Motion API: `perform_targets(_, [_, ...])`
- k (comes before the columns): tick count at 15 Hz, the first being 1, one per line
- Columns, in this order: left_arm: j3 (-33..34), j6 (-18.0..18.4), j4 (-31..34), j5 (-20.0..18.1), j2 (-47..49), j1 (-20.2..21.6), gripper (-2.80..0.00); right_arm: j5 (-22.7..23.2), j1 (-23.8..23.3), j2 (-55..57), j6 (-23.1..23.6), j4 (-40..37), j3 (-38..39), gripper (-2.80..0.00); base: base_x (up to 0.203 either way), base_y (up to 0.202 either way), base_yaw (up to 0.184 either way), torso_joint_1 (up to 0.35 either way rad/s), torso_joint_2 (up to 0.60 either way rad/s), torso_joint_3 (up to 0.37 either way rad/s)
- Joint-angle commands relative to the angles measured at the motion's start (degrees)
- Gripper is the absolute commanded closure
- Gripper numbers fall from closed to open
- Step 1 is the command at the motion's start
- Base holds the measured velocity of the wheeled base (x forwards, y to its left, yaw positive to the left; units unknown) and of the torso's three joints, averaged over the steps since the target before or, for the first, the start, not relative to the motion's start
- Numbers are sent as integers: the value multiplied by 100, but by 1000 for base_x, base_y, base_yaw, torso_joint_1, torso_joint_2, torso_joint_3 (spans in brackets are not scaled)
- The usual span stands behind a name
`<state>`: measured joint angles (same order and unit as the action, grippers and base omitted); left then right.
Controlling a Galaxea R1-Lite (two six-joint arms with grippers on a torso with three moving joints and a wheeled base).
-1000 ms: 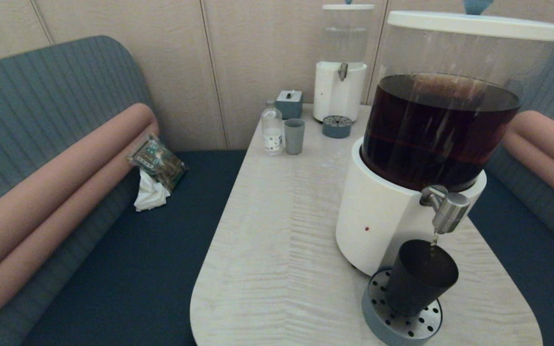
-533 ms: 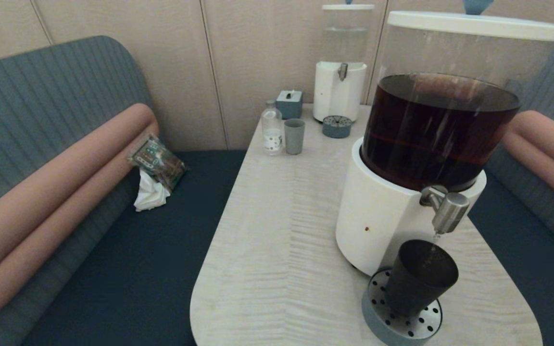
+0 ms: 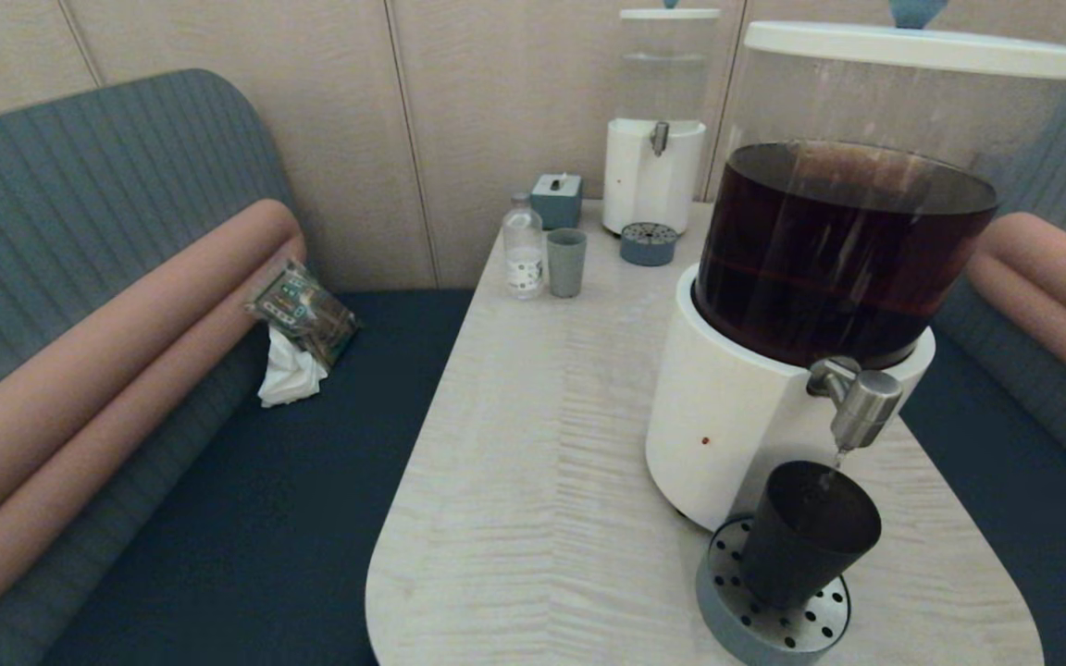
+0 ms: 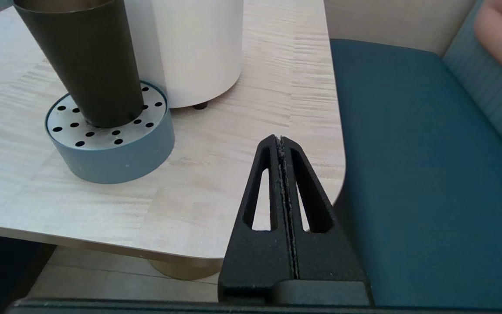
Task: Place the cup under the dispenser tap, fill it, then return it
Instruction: Turn off the faucet
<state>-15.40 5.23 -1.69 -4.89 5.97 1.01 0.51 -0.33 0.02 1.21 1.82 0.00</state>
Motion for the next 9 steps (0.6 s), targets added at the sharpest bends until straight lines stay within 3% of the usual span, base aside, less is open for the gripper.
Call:
perform_targets(1, [-781, 1, 204, -160, 1094, -4, 0, 2, -2, -2, 2, 3, 62, 0, 0, 0, 0, 0, 0, 0])
perform_targets(3, [-1485, 3, 372, -619, 2246, -7, 0, 2, -2, -2, 2, 3, 62, 0, 0, 0, 0, 0, 0, 0])
perform_targets(9, [-3158, -1, 493, -2470, 4970, -17, 0, 2, -2, -2, 2, 3, 62, 0, 0, 0, 0, 0, 0, 0])
